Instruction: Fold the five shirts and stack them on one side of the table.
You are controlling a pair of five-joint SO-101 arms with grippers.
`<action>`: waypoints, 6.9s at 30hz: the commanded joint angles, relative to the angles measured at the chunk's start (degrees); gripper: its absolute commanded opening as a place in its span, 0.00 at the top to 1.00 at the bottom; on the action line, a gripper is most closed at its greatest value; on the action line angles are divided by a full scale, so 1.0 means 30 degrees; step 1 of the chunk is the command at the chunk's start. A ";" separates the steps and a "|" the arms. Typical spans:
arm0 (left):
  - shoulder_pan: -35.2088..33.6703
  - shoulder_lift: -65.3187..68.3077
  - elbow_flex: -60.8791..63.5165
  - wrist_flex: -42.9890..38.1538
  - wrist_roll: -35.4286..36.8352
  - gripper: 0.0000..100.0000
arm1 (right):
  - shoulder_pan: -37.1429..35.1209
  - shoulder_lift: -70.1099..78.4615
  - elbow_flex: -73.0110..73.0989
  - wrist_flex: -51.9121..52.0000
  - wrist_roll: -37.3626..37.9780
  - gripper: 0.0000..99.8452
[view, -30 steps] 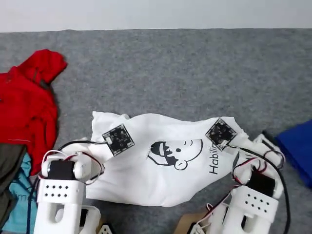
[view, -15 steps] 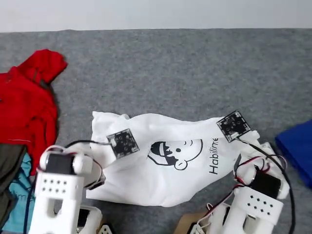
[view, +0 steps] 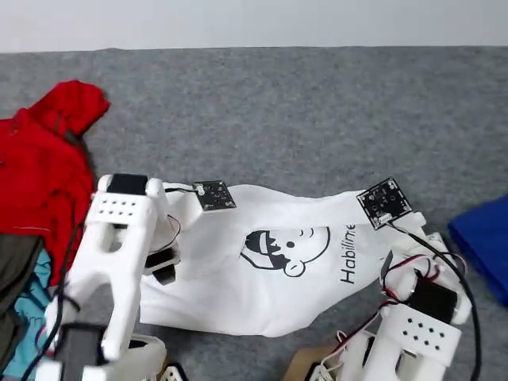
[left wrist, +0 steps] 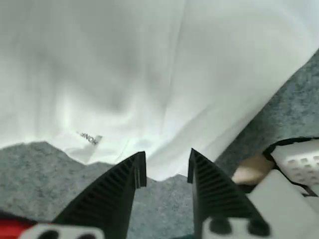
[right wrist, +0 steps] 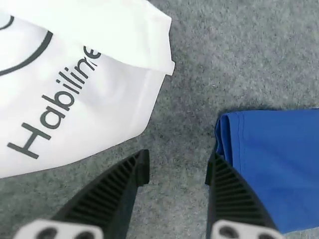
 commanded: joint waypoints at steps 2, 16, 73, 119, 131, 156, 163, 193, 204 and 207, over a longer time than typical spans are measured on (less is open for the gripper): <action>0.0059 0.2022 -0.0659 -0.1729 -0.0469 0.85 | 0.0220 -0.0366 -0.0996 0.0073 -0.0176 0.80; 0.0059 0.5392 -0.0718 -0.4601 -0.0821 0.85 | 0.0220 -0.0366 -0.0996 0.0073 -0.0176 0.80; -0.0791 0.5626 -0.5788 -0.2520 -0.1055 0.88 | 0.0190 -0.0366 -0.0996 0.0073 -0.0176 0.80; -0.0733 0.5626 -0.1187 -0.4747 -0.1377 0.97 | 0.0190 -0.0366 -0.0996 0.0044 -0.0176 0.80; -0.1319 0.5363 -0.7985 0.1377 -0.0586 1.00 | 0.0190 -0.0366 -0.1084 0.0044 -0.0176 0.80; -0.0733 0.5363 -1.2762 0.1934 0.9582 1.00 | -0.3443 0.8542 -1.1516 0.5201 -0.7355 0.80; -0.0117 0.5363 -1.2762 0.1905 1.1165 1.00 | -0.4996 1.4286 -1.6117 0.8454 -0.7385 0.78; -0.0088 0.5626 -1.1443 -0.0733 1.1839 1.00 | -0.4381 2.5714 -1.8051 0.3560 -0.5040 0.73; 0.0205 0.5626 -1.0945 -0.0879 1.1839 1.00 | -0.4293 2.6125 -1.8579 0.3443 -0.4923 0.95; 0.0615 0.5626 -1.0945 -0.0821 1.1839 1.00 | -0.4264 2.6095 -1.9077 0.3531 -0.4923 0.99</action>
